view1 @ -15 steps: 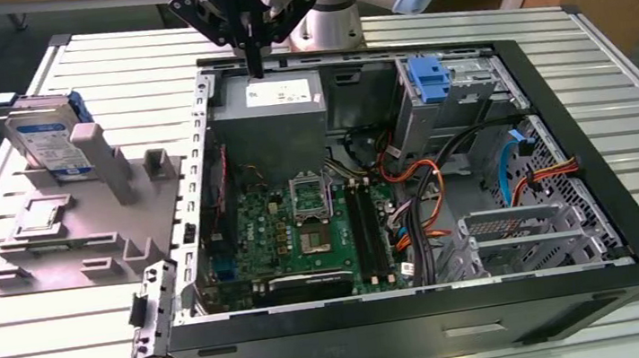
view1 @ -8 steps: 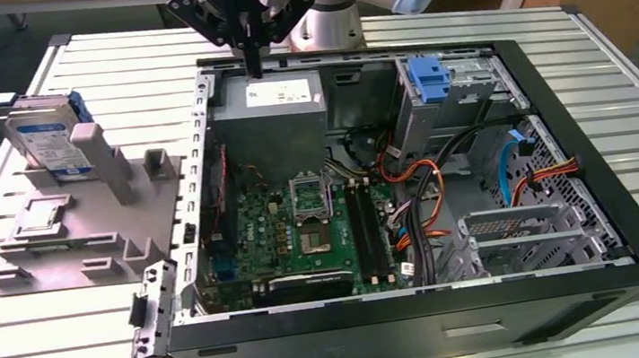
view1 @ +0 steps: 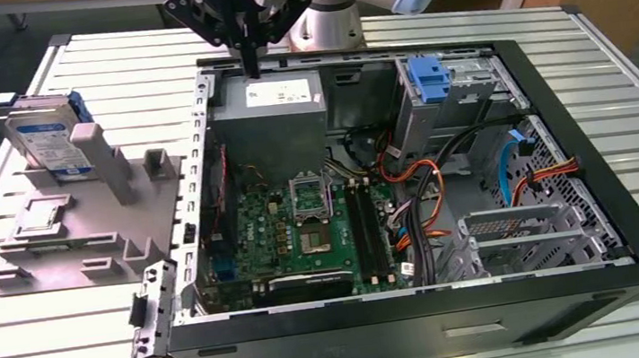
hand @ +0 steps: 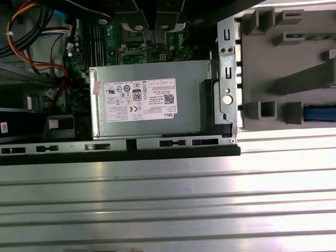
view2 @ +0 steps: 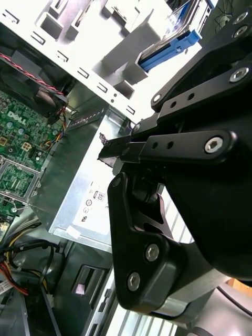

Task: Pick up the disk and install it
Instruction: 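Reach for the disk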

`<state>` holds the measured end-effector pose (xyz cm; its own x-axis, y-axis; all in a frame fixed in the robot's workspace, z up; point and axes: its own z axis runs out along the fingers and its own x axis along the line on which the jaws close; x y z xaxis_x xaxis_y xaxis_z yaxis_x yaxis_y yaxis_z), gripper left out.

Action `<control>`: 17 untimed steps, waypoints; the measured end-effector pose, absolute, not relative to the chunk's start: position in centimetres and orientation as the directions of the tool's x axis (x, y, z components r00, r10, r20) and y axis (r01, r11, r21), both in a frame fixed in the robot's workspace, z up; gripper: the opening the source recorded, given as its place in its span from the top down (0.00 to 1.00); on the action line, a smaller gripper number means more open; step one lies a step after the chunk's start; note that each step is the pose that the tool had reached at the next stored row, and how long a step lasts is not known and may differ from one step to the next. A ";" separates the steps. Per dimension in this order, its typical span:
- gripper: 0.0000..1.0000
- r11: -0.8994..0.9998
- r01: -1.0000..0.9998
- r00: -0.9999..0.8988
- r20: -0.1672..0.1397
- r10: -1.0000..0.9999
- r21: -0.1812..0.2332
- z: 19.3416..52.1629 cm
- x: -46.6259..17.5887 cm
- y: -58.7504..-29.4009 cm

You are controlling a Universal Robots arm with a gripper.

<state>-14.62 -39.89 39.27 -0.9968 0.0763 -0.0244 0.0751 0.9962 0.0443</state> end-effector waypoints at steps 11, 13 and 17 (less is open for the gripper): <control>0.90 0.996 0.075 -0.997 -0.024 0.076 0.044 39.2 -14.9 -39.9; 0.90 0.996 0.075 -0.997 -0.024 0.076 0.044 39.2 -15.0 -39.9; 0.90 0.996 0.075 -0.997 -0.024 0.076 0.044 39.2 -15.2 -39.9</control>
